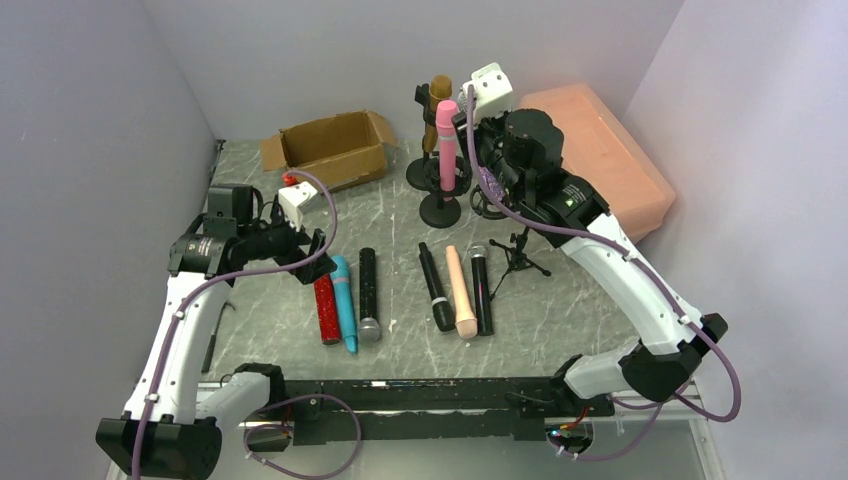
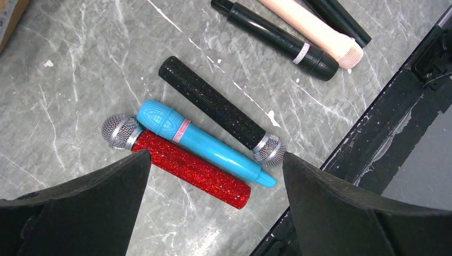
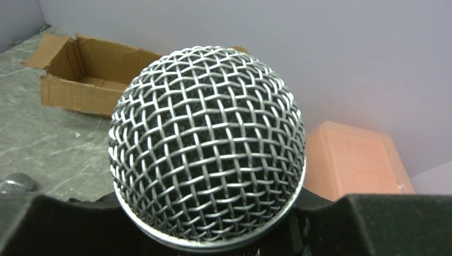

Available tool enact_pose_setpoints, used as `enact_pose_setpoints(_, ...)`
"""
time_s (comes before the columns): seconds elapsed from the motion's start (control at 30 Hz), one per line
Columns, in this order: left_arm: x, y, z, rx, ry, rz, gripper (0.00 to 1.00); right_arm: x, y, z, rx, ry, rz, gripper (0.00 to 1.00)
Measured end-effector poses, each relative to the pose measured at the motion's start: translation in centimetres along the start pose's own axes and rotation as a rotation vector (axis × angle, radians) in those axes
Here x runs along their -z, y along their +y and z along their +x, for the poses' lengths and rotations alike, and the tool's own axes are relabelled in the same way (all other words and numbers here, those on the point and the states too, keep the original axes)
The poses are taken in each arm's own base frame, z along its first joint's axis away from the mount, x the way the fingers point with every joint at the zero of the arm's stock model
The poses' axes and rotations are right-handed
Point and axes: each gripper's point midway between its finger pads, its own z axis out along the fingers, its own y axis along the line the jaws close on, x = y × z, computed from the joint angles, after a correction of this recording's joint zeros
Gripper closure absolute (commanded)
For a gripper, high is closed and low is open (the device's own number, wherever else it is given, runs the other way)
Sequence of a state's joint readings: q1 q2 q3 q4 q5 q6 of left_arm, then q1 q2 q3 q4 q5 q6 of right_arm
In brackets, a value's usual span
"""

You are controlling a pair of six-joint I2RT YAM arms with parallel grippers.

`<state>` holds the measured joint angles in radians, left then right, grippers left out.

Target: Attach the microphones to the stand

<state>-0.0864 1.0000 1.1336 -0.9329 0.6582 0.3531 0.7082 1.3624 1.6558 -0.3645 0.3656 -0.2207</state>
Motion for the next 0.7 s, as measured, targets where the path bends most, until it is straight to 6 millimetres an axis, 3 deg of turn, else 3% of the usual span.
enact_pose_setpoints(0.37, -0.3, 0.0, 0.1, 0.012, 0.006, 0.014, 0.01, -0.4, 1.9, 0.3, 0.028, 0.058, -0.141, 1.0)
enact_pose_setpoints(0.6, -0.3, 0.0, 0.1, 0.011, 0.005, 0.013, 0.01, -0.7, 2.0, 3.5, 0.027, 0.141, -0.126, 1.0)
enact_pose_setpoints(0.7, -0.3, -0.1, 0.1, 0.011, 0.004, 0.013, 0.01, -0.6, 1.3, 3.8, 0.003, 0.128, -0.078, 1.0)
